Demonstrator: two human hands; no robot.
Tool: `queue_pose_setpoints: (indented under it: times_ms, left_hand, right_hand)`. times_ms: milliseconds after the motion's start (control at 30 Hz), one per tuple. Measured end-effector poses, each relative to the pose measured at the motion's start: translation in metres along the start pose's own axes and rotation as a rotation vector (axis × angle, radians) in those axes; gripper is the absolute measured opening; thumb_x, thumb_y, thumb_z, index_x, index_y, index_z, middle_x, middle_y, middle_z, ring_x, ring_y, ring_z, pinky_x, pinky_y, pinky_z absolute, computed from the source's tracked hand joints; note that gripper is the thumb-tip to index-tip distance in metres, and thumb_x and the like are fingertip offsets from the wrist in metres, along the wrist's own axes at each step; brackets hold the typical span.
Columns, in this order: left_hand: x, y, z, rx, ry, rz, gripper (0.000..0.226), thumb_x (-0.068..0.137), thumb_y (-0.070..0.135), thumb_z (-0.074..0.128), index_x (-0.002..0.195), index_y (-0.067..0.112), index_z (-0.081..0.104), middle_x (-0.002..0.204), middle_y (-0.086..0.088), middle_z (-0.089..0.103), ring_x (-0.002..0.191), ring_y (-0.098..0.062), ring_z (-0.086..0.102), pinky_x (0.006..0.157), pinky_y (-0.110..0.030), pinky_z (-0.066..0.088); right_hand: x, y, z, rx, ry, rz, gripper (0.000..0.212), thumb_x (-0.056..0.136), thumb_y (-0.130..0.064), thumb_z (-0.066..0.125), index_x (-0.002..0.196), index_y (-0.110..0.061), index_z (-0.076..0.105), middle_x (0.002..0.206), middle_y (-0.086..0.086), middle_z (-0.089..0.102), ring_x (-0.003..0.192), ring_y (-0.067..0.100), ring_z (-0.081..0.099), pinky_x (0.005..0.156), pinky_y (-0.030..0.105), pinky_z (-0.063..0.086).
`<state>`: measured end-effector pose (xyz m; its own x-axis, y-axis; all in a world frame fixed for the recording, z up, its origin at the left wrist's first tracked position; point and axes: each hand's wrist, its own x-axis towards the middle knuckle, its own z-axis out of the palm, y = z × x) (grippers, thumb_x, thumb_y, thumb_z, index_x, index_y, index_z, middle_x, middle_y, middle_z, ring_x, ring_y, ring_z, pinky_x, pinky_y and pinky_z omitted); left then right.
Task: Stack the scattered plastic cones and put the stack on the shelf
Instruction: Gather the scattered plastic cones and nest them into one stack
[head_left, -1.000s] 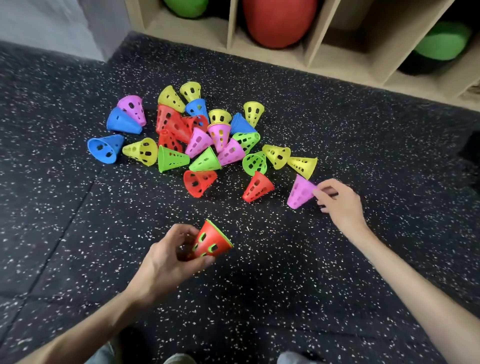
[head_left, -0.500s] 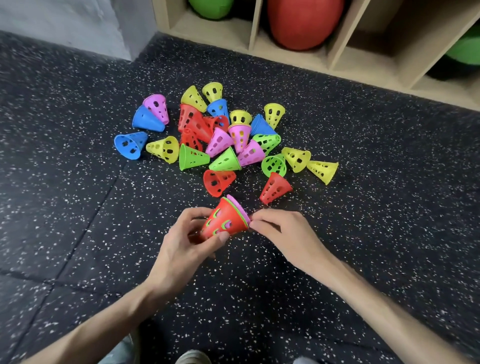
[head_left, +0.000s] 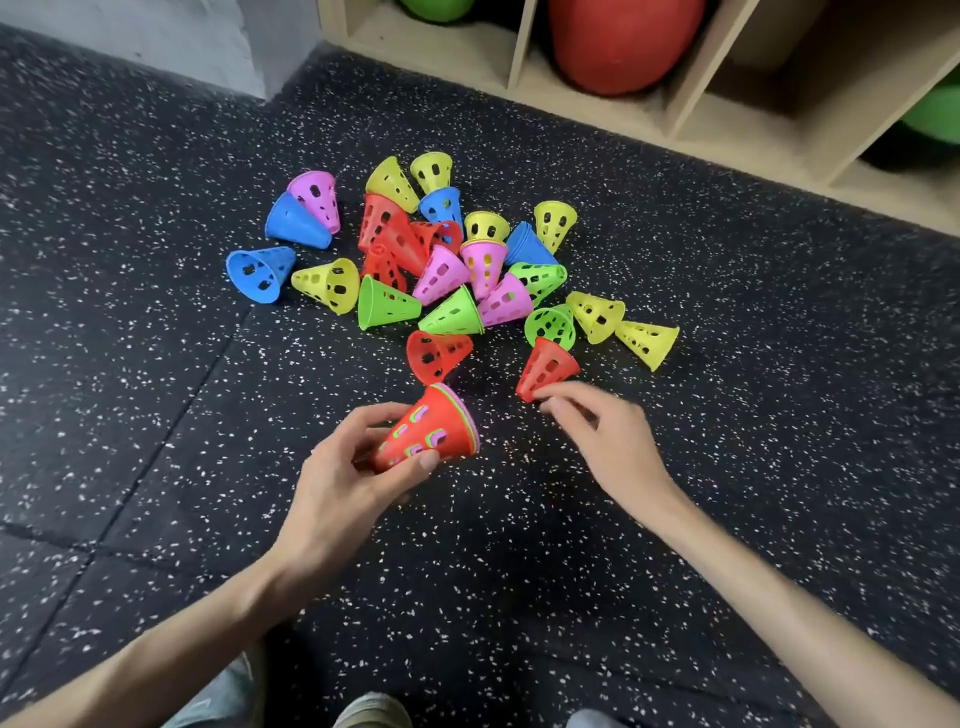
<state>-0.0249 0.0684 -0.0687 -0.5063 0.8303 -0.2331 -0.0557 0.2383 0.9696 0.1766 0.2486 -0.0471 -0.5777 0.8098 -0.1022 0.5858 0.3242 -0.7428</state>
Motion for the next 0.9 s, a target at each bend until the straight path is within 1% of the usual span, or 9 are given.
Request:
queue_pose_setpoints:
  times_ms: [67, 167, 233, 300, 467, 600, 700, 767, 900]
  left_hand:
    - [-0.001, -0.004, -0.004, 0.008, 0.013, -0.009, 0.05, 0.067, 0.048, 0.087, 0.112, 0.039, 0.068, 0.1, -0.001, 0.076, 0.083, -0.026, 0.075, 0.072, -0.043, 0.062]
    - [-0.001, -0.01, -0.007, 0.048, 0.001, -0.006, 0.052, 0.067, 0.051, 0.082, 0.115, 0.039, 0.067, 0.098, 0.0, 0.076, 0.08, -0.023, 0.073, 0.071, -0.041, 0.058]
    - [0.001, -0.01, -0.007, 0.047, -0.014, -0.01, 0.054, 0.066, 0.054, 0.081, 0.116, 0.038, 0.067, 0.099, -0.001, 0.076, 0.078, -0.021, 0.071, 0.072, -0.042, 0.058]
    - [0.004, -0.009, -0.007, 0.061, -0.024, -0.015, 0.053, 0.069, 0.051, 0.083, 0.116, 0.037, 0.066, 0.098, -0.001, 0.076, 0.078, -0.019, 0.072, 0.07, -0.037, 0.058]
    - [0.01, -0.008, -0.01, 0.032, -0.015, -0.031, 0.045, 0.077, 0.036, 0.087, 0.117, 0.034, 0.066, 0.099, -0.004, 0.076, 0.082, -0.023, 0.074, 0.064, -0.028, 0.058]
    - [0.013, -0.01, -0.011, 0.023, -0.018, -0.037, 0.043, 0.078, 0.037, 0.086, 0.116, 0.036, 0.066, 0.101, -0.002, 0.075, 0.083, -0.023, 0.074, 0.065, -0.029, 0.058]
    - [0.013, -0.012, -0.01, 0.036, -0.01, -0.037, 0.043, 0.078, 0.035, 0.084, 0.117, 0.034, 0.066, 0.101, -0.003, 0.075, 0.081, -0.021, 0.074, 0.066, -0.029, 0.059]
    - [0.013, -0.014, -0.009, 0.039, -0.011, -0.035, 0.045, 0.079, 0.034, 0.088, 0.117, 0.033, 0.066, 0.101, -0.005, 0.075, 0.081, -0.021, 0.074, 0.066, -0.03, 0.06]
    - [0.01, -0.017, -0.008, 0.048, -0.022, -0.028, 0.047, 0.072, 0.042, 0.08, 0.117, 0.035, 0.066, 0.099, -0.006, 0.074, 0.08, -0.025, 0.074, 0.065, -0.033, 0.061]
  right_hand:
    - [0.02, 0.03, -0.016, -0.029, 0.181, 0.05, 0.027, 0.102, -0.019, 0.056, 0.119, -0.034, 0.07, 0.117, -0.014, 0.064, 0.09, -0.009, 0.059, 0.083, 0.013, 0.047]
    - [0.044, 0.077, -0.038, -0.065, 0.354, 0.214, 0.03, 0.1, -0.017, 0.058, 0.118, -0.039, 0.068, 0.134, -0.005, 0.05, 0.121, 0.013, 0.054, 0.104, 0.033, 0.043]
    - [0.054, 0.1, -0.049, -0.098, 0.315, 0.308, 0.035, 0.098, -0.019, 0.061, 0.126, -0.04, 0.064, 0.153, 0.003, 0.036, 0.14, 0.023, 0.04, 0.116, 0.042, 0.034]
    - [0.063, 0.111, -0.059, -0.07, 0.211, 0.339, 0.043, 0.098, -0.021, 0.063, 0.136, -0.04, 0.059, 0.162, 0.003, 0.027, 0.147, 0.022, 0.031, 0.121, 0.045, 0.028]
    - [0.085, 0.111, -0.066, -0.03, 0.09, 0.358, 0.055, 0.098, -0.022, 0.065, 0.148, -0.035, 0.049, 0.163, -0.003, 0.03, 0.148, 0.018, 0.032, 0.12, 0.039, 0.027]
    - [0.091, 0.106, -0.053, -0.085, 0.19, 0.328, 0.049, 0.098, -0.02, 0.064, 0.147, -0.02, 0.053, 0.156, 0.0, 0.044, 0.141, 0.021, 0.043, 0.117, 0.038, 0.033]
    - [0.081, 0.096, -0.043, -0.074, 0.363, 0.223, 0.034, 0.1, -0.014, 0.059, 0.133, -0.018, 0.066, 0.134, 0.001, 0.064, 0.106, 0.019, 0.063, 0.094, 0.034, 0.049]
    - [0.07, 0.083, -0.039, -0.005, 0.409, 0.172, 0.03, 0.1, -0.011, 0.057, 0.125, -0.022, 0.072, 0.123, -0.005, 0.069, 0.081, 0.012, 0.061, 0.076, 0.025, 0.047]
    - [0.045, 0.045, -0.033, 0.094, 0.332, 0.1, 0.031, 0.099, -0.009, 0.058, 0.117, -0.03, 0.072, 0.118, -0.017, 0.07, 0.094, 0.005, 0.066, 0.077, 0.022, 0.052]
